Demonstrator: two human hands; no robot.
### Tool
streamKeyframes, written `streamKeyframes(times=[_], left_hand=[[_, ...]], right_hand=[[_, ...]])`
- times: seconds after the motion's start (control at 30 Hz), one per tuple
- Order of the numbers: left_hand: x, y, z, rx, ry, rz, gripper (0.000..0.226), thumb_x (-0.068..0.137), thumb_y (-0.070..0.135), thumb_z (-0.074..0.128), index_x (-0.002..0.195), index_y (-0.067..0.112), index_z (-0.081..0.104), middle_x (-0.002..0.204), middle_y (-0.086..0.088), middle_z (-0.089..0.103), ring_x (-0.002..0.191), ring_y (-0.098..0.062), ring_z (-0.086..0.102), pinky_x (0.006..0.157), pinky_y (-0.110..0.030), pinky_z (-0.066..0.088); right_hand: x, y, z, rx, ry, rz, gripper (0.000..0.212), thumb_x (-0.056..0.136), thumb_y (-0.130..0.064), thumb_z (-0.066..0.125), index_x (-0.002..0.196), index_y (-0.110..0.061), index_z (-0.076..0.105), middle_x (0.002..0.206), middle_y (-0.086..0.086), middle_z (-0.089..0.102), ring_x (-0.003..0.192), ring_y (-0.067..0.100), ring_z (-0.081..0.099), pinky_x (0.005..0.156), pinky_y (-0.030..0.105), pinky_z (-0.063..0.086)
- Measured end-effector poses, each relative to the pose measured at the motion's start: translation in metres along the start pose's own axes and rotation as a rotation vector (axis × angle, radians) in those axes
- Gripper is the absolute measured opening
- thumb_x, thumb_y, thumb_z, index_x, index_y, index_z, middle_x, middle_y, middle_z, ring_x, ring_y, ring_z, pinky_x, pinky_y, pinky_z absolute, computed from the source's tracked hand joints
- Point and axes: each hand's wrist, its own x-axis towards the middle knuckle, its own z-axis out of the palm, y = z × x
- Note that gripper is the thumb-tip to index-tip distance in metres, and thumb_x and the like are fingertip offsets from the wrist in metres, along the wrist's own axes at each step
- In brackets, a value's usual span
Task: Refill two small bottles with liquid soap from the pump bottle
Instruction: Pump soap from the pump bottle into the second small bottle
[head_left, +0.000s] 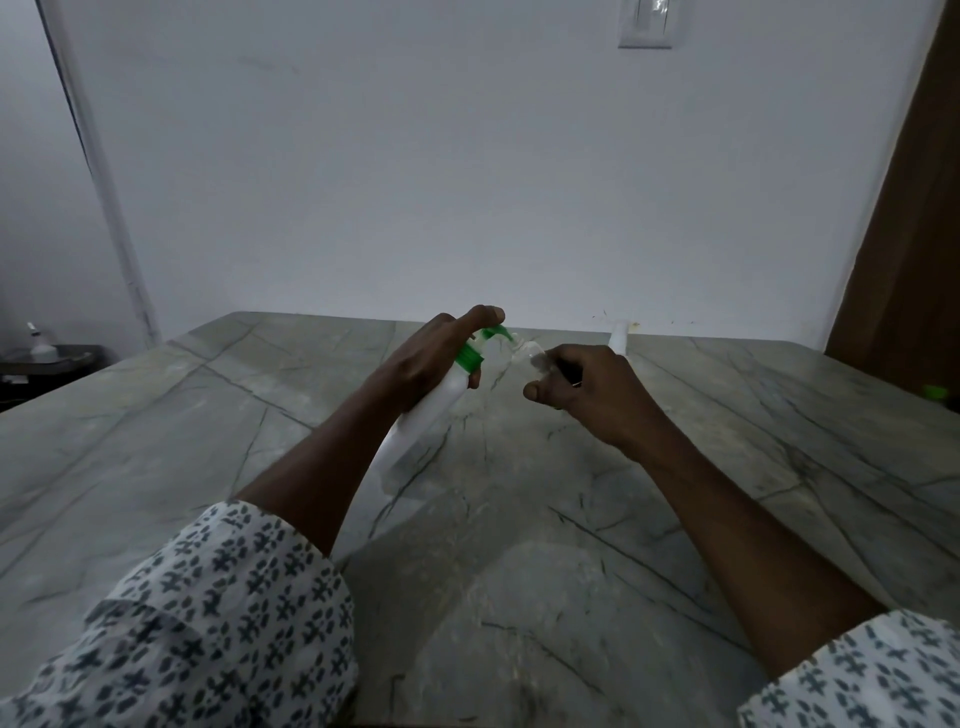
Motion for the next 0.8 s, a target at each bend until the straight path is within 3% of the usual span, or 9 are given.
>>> streamKeyframes(times=[0.1, 0.2, 0.4, 0.5, 0.63, 0.8], left_hand=[[-0.001, 0.001, -0.001, -0.005, 0.014, -0.009, 0.057, 0.08, 0.063, 0.042, 0.089, 0.013, 0.068, 0.061, -0.005, 0.065, 0.056, -0.017, 0.059, 0.071, -0.032, 0.048], [-0.001, 0.001, -0.001, 0.004, 0.017, -0.008, 0.049, 0.091, 0.058, 0.044, 0.088, 0.014, 0.067, 0.063, -0.006, 0.065, 0.057, -0.018, 0.058, 0.07, -0.032, 0.048], [0.0, 0.001, -0.001, 0.017, 0.032, -0.004, 0.035, 0.1, 0.035, 0.043, 0.079, 0.016, 0.063, 0.065, -0.01, 0.062, 0.057, -0.021, 0.055, 0.07, -0.033, 0.045], [0.001, 0.0, -0.001, 0.013, 0.014, -0.008, 0.033, 0.101, 0.035, 0.042, 0.082, 0.016, 0.061, 0.068, -0.01, 0.062, 0.058, -0.02, 0.055, 0.067, -0.031, 0.044], [0.0, 0.0, -0.003, -0.004, -0.009, 0.005, 0.05, 0.084, 0.057, 0.044, 0.08, 0.012, 0.065, 0.064, -0.009, 0.063, 0.054, -0.017, 0.057, 0.066, -0.03, 0.046], [0.001, -0.003, -0.004, 0.024, -0.011, -0.019, 0.078, 0.08, 0.069, 0.041, 0.095, -0.003, 0.068, 0.06, -0.008, 0.065, 0.055, -0.019, 0.059, 0.075, -0.037, 0.049]], right_hand=[[0.0, 0.003, -0.003, 0.003, -0.015, 0.004, 0.041, 0.077, -0.03, 0.079, 0.113, -0.012, 0.068, 0.099, 0.0, 0.069, 0.089, 0.018, 0.067, 0.073, 0.023, 0.049], [0.001, 0.005, -0.001, -0.004, -0.006, 0.007, 0.041, 0.076, -0.033, 0.079, 0.112, -0.014, 0.068, 0.105, -0.003, 0.062, 0.088, 0.014, 0.063, 0.068, 0.018, 0.047], [0.005, 0.014, 0.002, 0.052, -0.018, 0.006, 0.047, 0.08, -0.031, 0.077, 0.121, -0.011, 0.065, 0.106, 0.004, 0.071, 0.076, 0.019, 0.071, 0.072, 0.034, 0.061], [0.006, 0.014, 0.001, 0.049, -0.026, -0.008, 0.047, 0.079, -0.029, 0.078, 0.12, -0.009, 0.066, 0.097, 0.007, 0.073, 0.071, 0.011, 0.071, 0.068, 0.019, 0.056], [0.004, 0.012, 0.003, 0.016, -0.017, -0.03, 0.045, 0.079, -0.032, 0.077, 0.117, -0.011, 0.067, 0.084, 0.001, 0.071, 0.059, -0.006, 0.062, 0.055, 0.003, 0.04], [0.004, 0.012, 0.002, -0.017, -0.027, -0.056, 0.045, 0.08, -0.033, 0.076, 0.118, -0.012, 0.067, 0.086, 0.003, 0.072, 0.063, -0.003, 0.062, 0.057, 0.004, 0.042]])
